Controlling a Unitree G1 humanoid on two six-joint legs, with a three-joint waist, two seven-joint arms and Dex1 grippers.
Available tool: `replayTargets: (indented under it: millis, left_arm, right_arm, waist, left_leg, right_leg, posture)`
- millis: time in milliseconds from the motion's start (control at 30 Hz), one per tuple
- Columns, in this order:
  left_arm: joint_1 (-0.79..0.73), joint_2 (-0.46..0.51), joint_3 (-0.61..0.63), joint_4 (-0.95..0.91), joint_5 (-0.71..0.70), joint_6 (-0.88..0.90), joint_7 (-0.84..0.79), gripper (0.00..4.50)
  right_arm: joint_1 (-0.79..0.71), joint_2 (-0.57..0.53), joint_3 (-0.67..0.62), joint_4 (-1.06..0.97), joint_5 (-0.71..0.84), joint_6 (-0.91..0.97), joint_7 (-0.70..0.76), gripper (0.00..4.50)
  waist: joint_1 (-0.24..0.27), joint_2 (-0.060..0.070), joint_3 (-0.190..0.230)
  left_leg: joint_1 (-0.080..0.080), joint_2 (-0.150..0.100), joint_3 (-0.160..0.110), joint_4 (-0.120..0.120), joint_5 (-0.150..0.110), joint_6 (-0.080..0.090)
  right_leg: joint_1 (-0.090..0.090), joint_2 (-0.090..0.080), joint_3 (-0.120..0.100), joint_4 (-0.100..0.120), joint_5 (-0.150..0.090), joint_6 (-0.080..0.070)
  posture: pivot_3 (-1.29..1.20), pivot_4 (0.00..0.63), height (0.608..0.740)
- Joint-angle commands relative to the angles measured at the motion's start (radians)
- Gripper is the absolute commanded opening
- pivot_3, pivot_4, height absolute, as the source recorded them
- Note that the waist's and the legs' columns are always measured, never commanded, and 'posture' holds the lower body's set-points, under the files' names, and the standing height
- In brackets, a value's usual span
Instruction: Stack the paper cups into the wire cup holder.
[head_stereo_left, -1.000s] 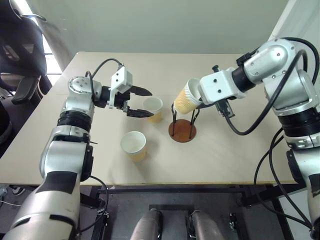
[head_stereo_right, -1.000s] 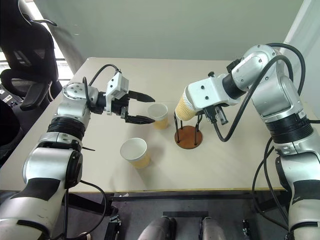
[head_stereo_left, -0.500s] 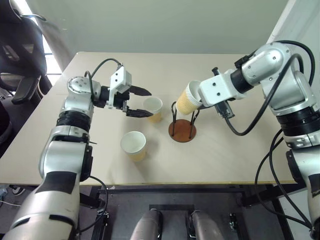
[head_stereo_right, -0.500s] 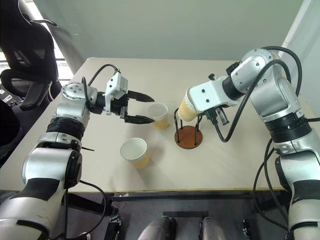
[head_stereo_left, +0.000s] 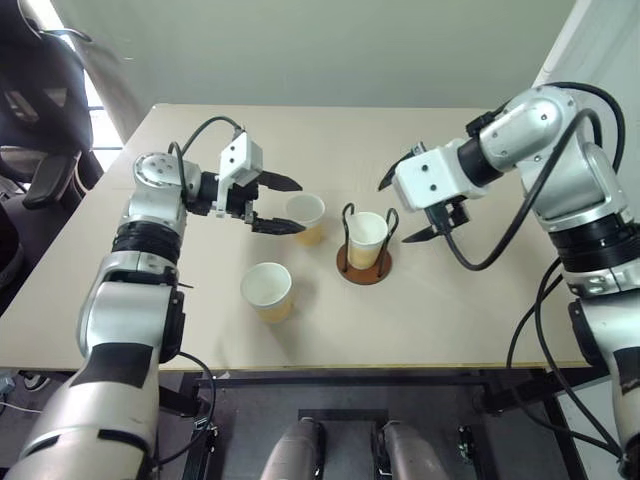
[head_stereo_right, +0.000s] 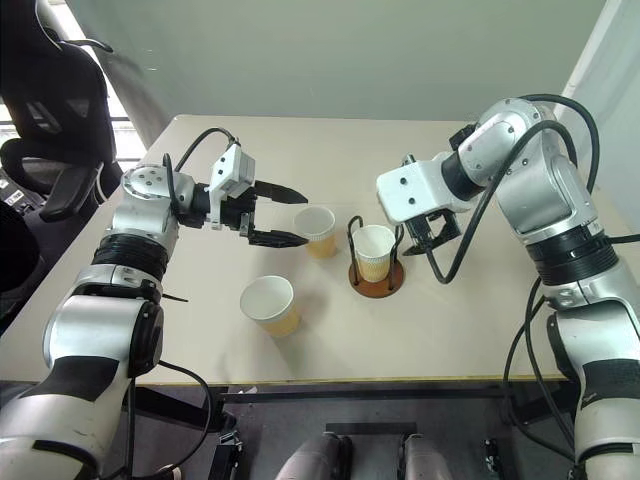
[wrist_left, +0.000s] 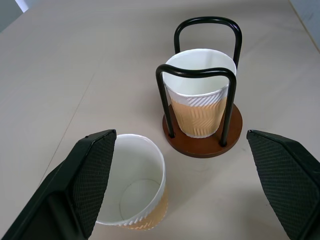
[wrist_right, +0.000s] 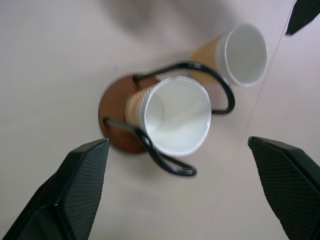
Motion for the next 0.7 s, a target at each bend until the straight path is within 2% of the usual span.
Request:
replayTargets:
  millis: [33, 167, 367, 700]
  left_arm:
    - [-0.019, 0.015, 0.027, -0.015, -0.005, 0.002, 0.040, 4.50]
    - [-0.031, 0.014, 0.030, -0.009, -0.005, 0.018, 0.069, 4.50]
    - [-0.036, 0.022, 0.022, 0.002, 0.015, 0.012, 0.114, 4.50]
    - [-0.053, 0.035, -0.018, -0.022, 0.077, -0.102, 0.090, 4.50]
  right_arm:
    - [-0.008, 0.020, -0.081, -0.057, 0.078, 0.103, -0.033, 4.38]
    - [0.006, 0.035, -0.141, -0.104, 0.168, 0.252, -0.063, 4.38]
    - [0.023, -0.005, -0.264, -0.118, 0.316, 0.528, -0.117, 4.38]
    - [0.164, -0.079, -0.324, -0.211, 0.435, 0.701, -0.213, 4.38]
  waist:
    - [0.000, 0.000, 0.000]
    - [0.002, 0.000, 0.000]
    - [0.003, 0.000, 0.000]
    - [0.002, 0.000, 0.000]
  left_leg:
    - [0.000, 0.000, 0.000, 0.000, 0.000, 0.000]
    - [0.000, 0.000, 0.000, 0.000, 0.000, 0.000]
    - [0.000, -0.001, 0.000, 0.000, 0.001, -0.001]
    - [0.000, 0.001, 0.001, -0.001, 0.003, -0.003]
  right_leg:
    - [0.000, 0.000, 0.000, 0.000, 0.000, 0.000]
    - [0.000, 0.000, 0.000, 0.000, 0.000, 0.000]
    - [0.000, 0.000, 0.000, 0.000, 0.000, 0.000]
    - [-0.001, 0.001, 0.000, 0.001, -0.001, -0.001]
  posture:
    - [0.00, 0.150, 0.740]
    - [0.00, 0.150, 0.740]
    - [0.00, 0.150, 0.740]
    - [0.00, 0.150, 0.740]
